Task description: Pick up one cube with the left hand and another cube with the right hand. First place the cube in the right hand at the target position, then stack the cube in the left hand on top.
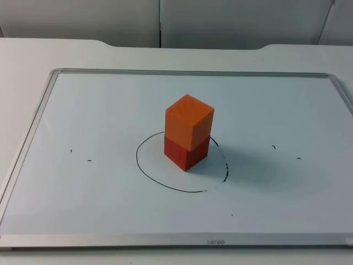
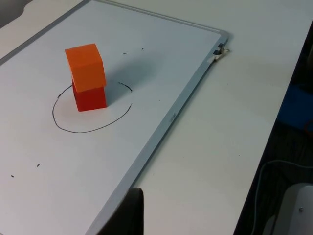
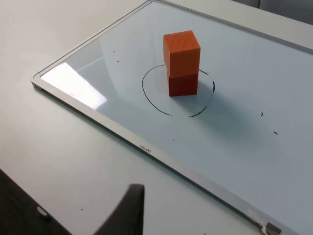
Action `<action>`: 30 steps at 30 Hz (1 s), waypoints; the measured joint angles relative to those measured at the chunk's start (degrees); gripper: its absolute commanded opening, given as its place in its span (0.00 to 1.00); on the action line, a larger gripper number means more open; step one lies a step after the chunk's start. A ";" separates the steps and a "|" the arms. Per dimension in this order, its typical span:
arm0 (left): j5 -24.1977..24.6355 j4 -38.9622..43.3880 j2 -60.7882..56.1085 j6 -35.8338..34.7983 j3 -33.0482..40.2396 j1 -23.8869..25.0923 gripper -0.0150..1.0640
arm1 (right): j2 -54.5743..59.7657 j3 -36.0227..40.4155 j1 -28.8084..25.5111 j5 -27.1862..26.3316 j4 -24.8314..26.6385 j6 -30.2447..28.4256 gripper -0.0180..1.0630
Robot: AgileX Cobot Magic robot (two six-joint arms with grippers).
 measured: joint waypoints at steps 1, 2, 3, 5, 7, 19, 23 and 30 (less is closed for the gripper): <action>-0.09 -0.32 0.00 0.47 0.00 0.00 0.99 | 0.00 0.00 0.00 0.00 0.00 0.00 0.99; -0.09 -0.32 0.00 0.47 0.00 0.00 0.99 | 0.00 0.00 0.00 0.00 0.00 0.00 0.99; -0.24 -0.79 0.00 1.30 0.09 0.00 0.99 | 0.00 0.00 0.00 0.00 0.00 0.00 0.99; -0.22 -1.05 0.00 1.96 0.09 0.00 0.99 | 0.00 0.00 0.00 0.00 0.00 0.00 0.99; -0.22 -1.15 0.00 2.12 0.09 0.00 0.99 | 0.00 0.00 0.00 0.00 0.00 0.00 0.99; -0.22 -1.41 0.00 2.99 0.09 0.00 0.99 | 0.00 0.00 -0.59 0.00 -0.04 0.00 0.99; -0.22 -1.41 0.00 2.99 0.09 0.00 0.99 | 0.00 0.00 -5.15 0.00 -0.04 0.00 0.99; -0.30 -1.41 0.00 2.99 0.09 0.31 0.99 | 0.00 0.00 -23.79 0.00 -0.47 0.00 0.99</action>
